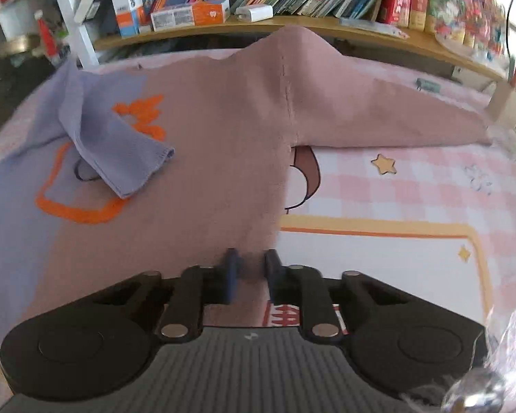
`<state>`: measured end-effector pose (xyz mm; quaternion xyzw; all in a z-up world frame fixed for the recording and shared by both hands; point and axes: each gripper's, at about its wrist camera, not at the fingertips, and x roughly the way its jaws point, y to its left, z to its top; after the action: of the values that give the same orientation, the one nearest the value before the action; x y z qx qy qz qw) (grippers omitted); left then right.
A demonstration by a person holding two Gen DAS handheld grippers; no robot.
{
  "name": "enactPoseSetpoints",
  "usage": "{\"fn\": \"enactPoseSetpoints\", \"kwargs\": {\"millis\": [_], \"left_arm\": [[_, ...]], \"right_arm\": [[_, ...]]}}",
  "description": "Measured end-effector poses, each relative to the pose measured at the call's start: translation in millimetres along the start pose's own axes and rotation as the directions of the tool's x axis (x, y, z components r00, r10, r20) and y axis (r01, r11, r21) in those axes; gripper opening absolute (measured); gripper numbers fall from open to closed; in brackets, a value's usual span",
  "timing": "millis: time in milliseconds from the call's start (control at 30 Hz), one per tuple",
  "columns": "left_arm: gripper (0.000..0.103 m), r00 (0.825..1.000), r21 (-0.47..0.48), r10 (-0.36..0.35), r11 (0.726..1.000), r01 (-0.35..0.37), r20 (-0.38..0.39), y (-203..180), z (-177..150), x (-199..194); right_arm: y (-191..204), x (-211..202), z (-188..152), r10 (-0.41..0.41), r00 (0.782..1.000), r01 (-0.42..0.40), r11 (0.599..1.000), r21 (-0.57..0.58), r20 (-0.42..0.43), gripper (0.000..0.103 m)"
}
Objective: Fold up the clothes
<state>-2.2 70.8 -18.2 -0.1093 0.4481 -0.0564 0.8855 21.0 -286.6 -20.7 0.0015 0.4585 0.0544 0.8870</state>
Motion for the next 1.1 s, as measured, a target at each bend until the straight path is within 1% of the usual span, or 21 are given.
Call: {"fn": "enactPoseSetpoints", "kwargs": {"millis": [100, 200, 300, 367, 433, 533, 600, 700, 867, 967, 1100], "left_arm": [[0.005, 0.998, 0.05, -0.063, 0.997, 0.064, -0.012, -20, -4, 2], [0.005, 0.994, 0.094, -0.109, 0.989, 0.111, -0.027, -37, -12, 5], [0.005, 0.992, 0.073, -0.121, 0.99, 0.122, -0.021, -35, -17, 5], [0.005, 0.995, 0.031, -0.1, 0.994, 0.1, -0.016, -24, -18, 4], [0.005, 0.997, -0.007, -0.07, 0.998, 0.07, -0.022, -11, -20, 3], [0.005, 0.998, -0.032, -0.053, 0.998, 0.052, -0.021, -4, -26, -1], [0.005, 0.999, -0.012, -0.033, 0.999, 0.033, -0.02, -4, -26, -3], [0.005, 1.0, 0.017, -0.012, 1.0, 0.012, -0.011, -4, -25, -4], [0.005, 1.0, 0.001, 0.019, 1.0, -0.019, 0.008, 7, -21, -3], [0.005, 0.999, -0.007, 0.031, 1.0, -0.031, 0.014, 13, -17, -2], [0.005, 0.998, 0.006, 0.062, 0.998, -0.062, 0.023, 14, -10, -3]], "right_arm": [[-18, -8, -9, -0.035, 0.999, 0.035, 0.997, 0.069, -0.001, 0.003], [-26, -20, -25, -0.109, 0.994, 0.109, 0.991, 0.075, -0.012, 0.003], [-31, -29, -39, -0.11, 0.994, 0.111, 0.991, 0.075, -0.008, 0.003], [-27, -27, -38, -0.106, 0.994, 0.106, 0.992, 0.064, 0.006, 0.003], [-21, -21, -31, -0.093, 0.995, 0.092, 0.995, 0.044, 0.02, 0.003], [-6, -5, -13, -0.078, 0.996, 0.079, 0.996, -0.031, 0.047, 0.003], [3, 4, -3, -0.066, 0.996, 0.07, 0.995, -0.072, 0.055, 0.003], [7, 6, 3, -0.026, 0.999, 0.029, 0.997, -0.076, 0.04, 0.003], [8, -1, -5, 0.01, 1.0, -0.009, 0.999, -0.048, 0.02, 0.003], [14, -5, -13, 0.02, 0.999, -0.019, 0.999, -0.047, 0.027, 0.003], [20, -8, -16, 0.039, 0.999, -0.038, 0.999, -0.034, 0.022, 0.003]]}}
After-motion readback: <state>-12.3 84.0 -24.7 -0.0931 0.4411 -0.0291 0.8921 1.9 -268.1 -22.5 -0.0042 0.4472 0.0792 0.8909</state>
